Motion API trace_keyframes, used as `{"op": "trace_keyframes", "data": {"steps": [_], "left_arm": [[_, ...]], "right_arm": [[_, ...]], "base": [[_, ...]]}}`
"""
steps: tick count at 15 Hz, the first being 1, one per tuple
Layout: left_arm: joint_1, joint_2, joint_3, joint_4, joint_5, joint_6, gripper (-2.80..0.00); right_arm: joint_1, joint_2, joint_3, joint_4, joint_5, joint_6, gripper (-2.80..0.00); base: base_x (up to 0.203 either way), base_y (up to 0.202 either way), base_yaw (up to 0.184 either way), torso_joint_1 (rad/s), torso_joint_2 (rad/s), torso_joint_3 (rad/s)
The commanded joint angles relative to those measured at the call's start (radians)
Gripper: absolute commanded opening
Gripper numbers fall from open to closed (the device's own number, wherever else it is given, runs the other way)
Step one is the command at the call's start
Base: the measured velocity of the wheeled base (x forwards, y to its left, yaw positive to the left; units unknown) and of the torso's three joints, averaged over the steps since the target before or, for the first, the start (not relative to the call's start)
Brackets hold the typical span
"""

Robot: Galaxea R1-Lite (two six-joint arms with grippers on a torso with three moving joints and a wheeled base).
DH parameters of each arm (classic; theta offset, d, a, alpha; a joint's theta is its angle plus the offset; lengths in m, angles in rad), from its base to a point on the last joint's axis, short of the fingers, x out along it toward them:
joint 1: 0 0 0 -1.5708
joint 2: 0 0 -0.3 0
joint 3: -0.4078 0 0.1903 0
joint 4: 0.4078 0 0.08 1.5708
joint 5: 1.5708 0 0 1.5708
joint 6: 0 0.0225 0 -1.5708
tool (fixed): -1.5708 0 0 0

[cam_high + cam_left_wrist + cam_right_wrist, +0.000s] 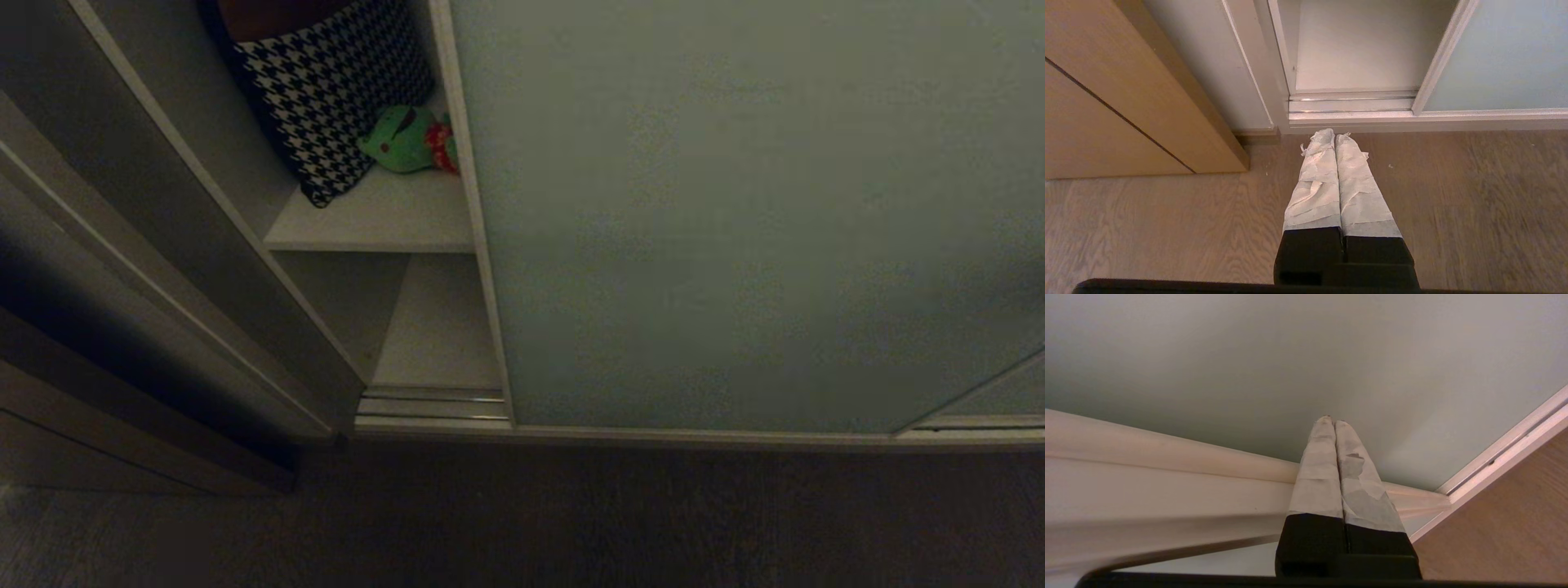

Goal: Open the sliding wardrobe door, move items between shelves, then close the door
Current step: Close the door

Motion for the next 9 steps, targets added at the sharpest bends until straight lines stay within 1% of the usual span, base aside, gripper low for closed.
{"op": "trace_keyframes", "data": {"steps": [1,4,7,9], "left_arm": [[0.000,0.001,0.000,0.000,0.000,0.000,-2.80],[0.000,0.001,-0.001,0.000,0.000,0.000,-2.80],[0.000,0.001,-0.001,0.000,0.000,0.000,-2.80],[0.000,0.001,0.001,0.000,0.000,0.000,-2.80]], "right_arm": [[0.007,-0.059,0.050,-0.009,0.010,0.005,-2.80],[0.027,-0.144,0.175,-0.035,0.014,0.005,-2.80],[0.070,-0.238,0.306,-0.061,0.019,0.004,-2.80],[0.095,-0.296,0.370,-0.074,0.019,0.004,-2.80]], "base": [[0.000,0.000,0.000,0.000,0.00,0.000],[0.000,0.000,0.000,0.000,0.00,0.000],[0.000,0.000,0.000,0.000,0.00,0.000],[0.000,0.000,0.000,0.000,0.00,0.000]]}}
